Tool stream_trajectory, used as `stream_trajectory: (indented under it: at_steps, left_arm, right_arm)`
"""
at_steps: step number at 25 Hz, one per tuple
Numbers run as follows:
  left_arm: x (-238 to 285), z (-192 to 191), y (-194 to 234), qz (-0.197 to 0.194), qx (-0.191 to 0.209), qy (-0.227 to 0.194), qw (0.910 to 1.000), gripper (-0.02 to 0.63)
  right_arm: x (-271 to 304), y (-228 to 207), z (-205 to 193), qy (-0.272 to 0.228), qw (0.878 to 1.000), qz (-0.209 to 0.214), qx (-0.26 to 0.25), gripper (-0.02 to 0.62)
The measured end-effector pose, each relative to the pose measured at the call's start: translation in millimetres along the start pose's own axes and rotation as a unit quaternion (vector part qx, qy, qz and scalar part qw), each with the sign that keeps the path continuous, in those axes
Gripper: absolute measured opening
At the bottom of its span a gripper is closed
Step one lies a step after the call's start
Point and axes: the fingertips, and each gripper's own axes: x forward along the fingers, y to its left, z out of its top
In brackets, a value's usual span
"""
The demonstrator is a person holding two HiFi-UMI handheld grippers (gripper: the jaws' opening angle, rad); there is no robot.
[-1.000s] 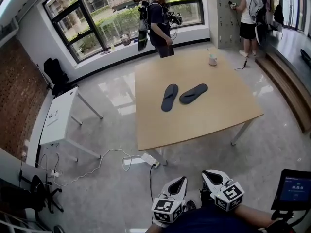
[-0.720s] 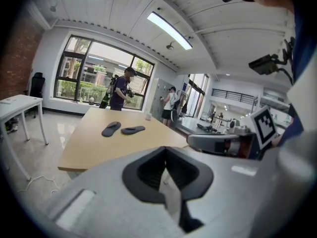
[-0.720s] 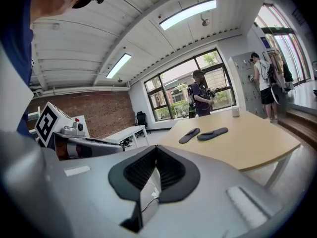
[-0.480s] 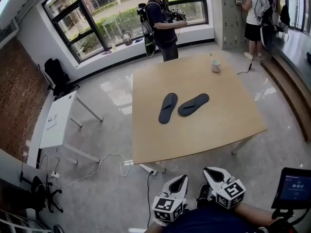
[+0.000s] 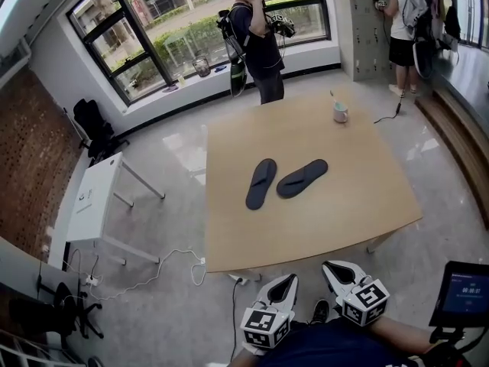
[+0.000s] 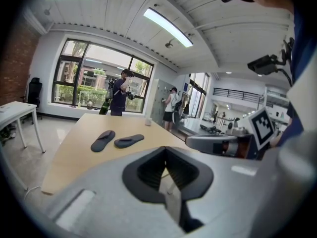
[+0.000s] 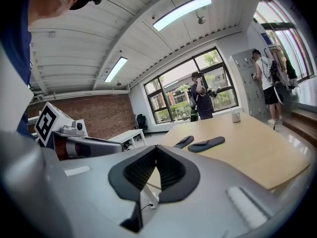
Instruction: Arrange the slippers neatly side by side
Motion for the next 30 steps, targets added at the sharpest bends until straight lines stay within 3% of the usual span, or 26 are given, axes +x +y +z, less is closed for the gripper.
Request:
stream_trajectory:
  at_steps: [12,30]
  left_arm:
    - [21.3,1.3,20.7,0.009,-0.008,0.003,0.9999,0.005]
    - [96.2,57.9,98.9,-0.041,0.006,0.005,0.9991,0.005]
  right_arm:
    - [25.0,-17.1,-12.6,0.014,1.000,0.017,0.006,0.011]
    - [118.1,-66.5,30.9,0.007,0.999,-0.040,-0.001,0.011]
